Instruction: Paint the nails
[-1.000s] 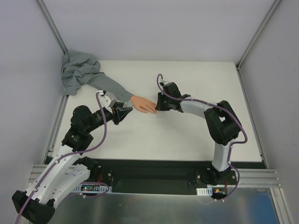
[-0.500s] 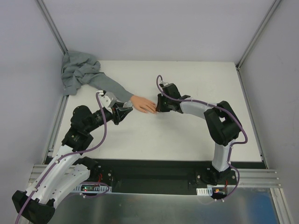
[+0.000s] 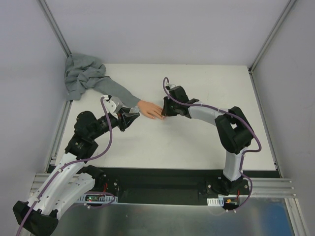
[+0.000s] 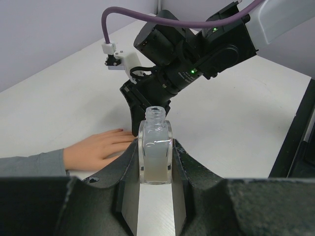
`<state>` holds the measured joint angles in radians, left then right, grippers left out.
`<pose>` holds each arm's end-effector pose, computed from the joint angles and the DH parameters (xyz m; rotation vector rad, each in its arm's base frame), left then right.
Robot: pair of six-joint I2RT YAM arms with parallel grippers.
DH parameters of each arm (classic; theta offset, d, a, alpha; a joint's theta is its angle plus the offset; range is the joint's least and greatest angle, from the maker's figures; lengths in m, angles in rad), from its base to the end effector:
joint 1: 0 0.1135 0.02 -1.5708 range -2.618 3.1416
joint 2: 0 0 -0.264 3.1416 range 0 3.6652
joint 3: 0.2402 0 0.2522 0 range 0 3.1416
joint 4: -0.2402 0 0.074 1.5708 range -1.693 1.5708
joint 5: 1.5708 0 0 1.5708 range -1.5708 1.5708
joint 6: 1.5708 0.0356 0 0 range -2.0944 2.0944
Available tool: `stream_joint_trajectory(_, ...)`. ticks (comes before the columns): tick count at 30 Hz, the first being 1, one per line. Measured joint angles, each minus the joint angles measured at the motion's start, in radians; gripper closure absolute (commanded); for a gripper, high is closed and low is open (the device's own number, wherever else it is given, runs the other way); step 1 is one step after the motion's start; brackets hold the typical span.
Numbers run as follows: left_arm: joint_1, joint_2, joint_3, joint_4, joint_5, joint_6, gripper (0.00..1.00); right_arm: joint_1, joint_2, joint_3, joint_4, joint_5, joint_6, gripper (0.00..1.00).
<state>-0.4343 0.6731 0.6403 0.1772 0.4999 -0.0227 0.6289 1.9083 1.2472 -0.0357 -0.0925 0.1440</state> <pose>0.1421 -0.0847 0.3452 0.7028 1.3088 -0.7273 0.3390 0.2506 0.1893 -0.6045 2.2359 0.5070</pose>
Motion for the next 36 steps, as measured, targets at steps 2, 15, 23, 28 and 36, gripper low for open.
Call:
stream_joint_trajectory(2, 0.004, 0.000, 0.000, 0.000, 0.002, -0.003, 1.00, 0.000, 0.000, 0.000, -0.001, 0.003, 0.000, 0.99)
stream_joint_trajectory(15, 0.004, 0.010, 0.000, 0.006, 0.016, -0.018, 1.00, 0.000, 0.000, -0.029, -0.008, 0.037, -0.006, 0.99)
stream_joint_trajectory(23, 0.004, 0.010, 0.000, 0.006, 0.016, -0.019, 1.00, 0.000, 0.000, -0.030, -0.006, 0.031, -0.006, 0.99)
stream_joint_trajectory(28, 0.005, 0.010, 0.000, 0.006, 0.016, -0.019, 1.00, 0.000, 0.000, -0.030, -0.001, 0.021, -0.006, 0.99)
stream_joint_trajectory(36, 0.005, 0.010, 0.000, 0.006, 0.016, -0.019, 1.00, 0.000, 0.000, -0.023, 0.003, 0.003, -0.006, 0.99)
